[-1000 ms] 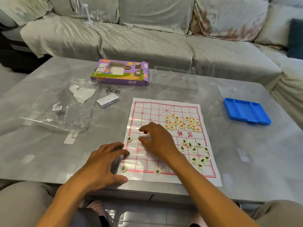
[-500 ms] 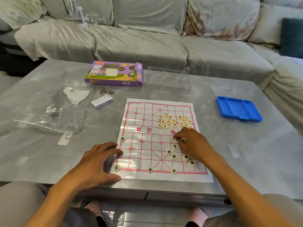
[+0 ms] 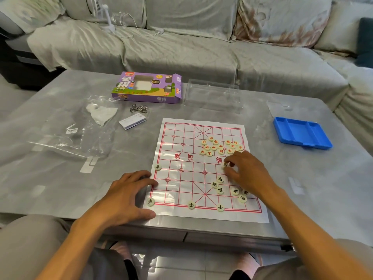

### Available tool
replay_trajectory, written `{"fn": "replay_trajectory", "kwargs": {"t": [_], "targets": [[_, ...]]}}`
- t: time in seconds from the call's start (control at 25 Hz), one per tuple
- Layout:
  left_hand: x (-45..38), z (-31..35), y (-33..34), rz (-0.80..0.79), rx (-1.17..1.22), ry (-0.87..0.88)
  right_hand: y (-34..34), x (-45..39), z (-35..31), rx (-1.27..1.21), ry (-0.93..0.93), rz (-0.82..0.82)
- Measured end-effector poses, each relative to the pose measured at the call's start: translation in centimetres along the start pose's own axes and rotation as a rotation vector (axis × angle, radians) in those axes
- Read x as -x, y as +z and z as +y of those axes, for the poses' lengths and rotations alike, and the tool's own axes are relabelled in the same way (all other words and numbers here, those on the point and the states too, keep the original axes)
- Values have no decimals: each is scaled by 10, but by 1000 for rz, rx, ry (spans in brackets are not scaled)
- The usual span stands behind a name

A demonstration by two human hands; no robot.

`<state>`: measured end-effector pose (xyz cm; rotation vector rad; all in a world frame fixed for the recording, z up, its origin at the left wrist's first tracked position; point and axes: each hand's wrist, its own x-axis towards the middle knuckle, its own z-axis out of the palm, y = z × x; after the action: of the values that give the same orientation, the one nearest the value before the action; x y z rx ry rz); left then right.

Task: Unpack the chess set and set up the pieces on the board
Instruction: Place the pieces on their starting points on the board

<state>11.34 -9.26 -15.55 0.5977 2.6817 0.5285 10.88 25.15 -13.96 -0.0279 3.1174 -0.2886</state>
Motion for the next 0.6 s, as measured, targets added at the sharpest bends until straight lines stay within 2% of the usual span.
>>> {"fn": "replay_trajectory", "kwargs": {"t": [0.12, 0.2, 0.32, 0.44, 0.6], "targets": [[0, 2, -1, 3, -1, 7, 0, 18, -29, -160, -85, 164], [0, 3, -2, 8, -1, 9, 7, 35, -64, -216, -203, 174], [1, 3, -1, 12, -7, 3, 25, 46, -107, -186, -311, 111], [1, 4, 0, 14, -2, -5, 39, 42, -127, -120, -329, 10], [2, 4, -2, 16, -4, 7, 43, 38, -137, -74, -321, -37]]}}
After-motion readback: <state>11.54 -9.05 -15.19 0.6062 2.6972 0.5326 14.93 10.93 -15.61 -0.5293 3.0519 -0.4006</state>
